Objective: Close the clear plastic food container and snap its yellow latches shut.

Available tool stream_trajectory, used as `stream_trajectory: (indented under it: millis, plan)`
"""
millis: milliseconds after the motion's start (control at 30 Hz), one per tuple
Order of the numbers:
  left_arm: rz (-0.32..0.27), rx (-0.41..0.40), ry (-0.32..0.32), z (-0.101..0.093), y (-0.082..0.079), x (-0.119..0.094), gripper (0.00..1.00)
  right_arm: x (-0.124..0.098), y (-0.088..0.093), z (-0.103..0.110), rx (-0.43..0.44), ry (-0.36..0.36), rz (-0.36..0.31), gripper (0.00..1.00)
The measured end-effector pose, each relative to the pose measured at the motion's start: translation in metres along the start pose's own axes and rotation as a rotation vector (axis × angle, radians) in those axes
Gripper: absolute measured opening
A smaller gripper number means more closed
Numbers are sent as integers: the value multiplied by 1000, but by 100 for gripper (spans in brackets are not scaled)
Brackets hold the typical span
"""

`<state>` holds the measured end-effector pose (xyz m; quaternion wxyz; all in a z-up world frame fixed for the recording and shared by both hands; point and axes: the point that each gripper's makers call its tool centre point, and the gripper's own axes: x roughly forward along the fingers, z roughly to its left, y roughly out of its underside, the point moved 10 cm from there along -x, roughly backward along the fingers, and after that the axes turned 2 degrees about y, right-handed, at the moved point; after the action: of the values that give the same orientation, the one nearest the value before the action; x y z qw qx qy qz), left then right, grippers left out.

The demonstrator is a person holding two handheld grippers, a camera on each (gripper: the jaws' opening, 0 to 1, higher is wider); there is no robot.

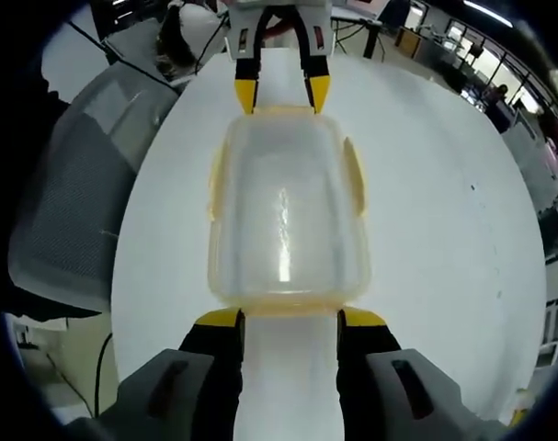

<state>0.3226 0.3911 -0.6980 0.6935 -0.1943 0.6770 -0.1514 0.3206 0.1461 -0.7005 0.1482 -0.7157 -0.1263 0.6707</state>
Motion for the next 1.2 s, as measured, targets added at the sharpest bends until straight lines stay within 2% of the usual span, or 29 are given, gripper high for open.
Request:
stream_trajectory:
  millis: [367,467,533,733,800,867,933,1033,1100,1133,1200]
  plan:
    - [-8,2,-7,1,0,-1,35,0,3,3,-35,15,-19,40]
    - [-6,-3,-10,0,1,-1,42,0,2,8,-47,20,-24,46]
    - [3,0,-7,-1,2,0,46,0,2,7,-54,32,-20,44]
    - [8,-19,-5,-2,4,0,40,-9,6,2,22,30,-51,42]
    - [-36,-88,5,-4,3,-2,41,-11,8,4,31,26,-58,43]
    - [-59,-122,12,-4,5,-5,41,-13,10,4,47,27,-59,43]
    - [-64,-137,8,-2,9,-6,41,-15,10,6,94,21,-89,43]
    - [-73,-199,10,-1,14,-8,40,-18,9,6,140,27,-119,43]
    - [-127,-364,28,-2,14,-10,37,-20,12,6,225,38,-126,44]
    - [-142,-414,25,-2,16,-13,37,-21,13,5,280,37,-153,44]
    - [-145,-412,9,-3,17,-16,37,-24,14,4,369,37,-200,44]
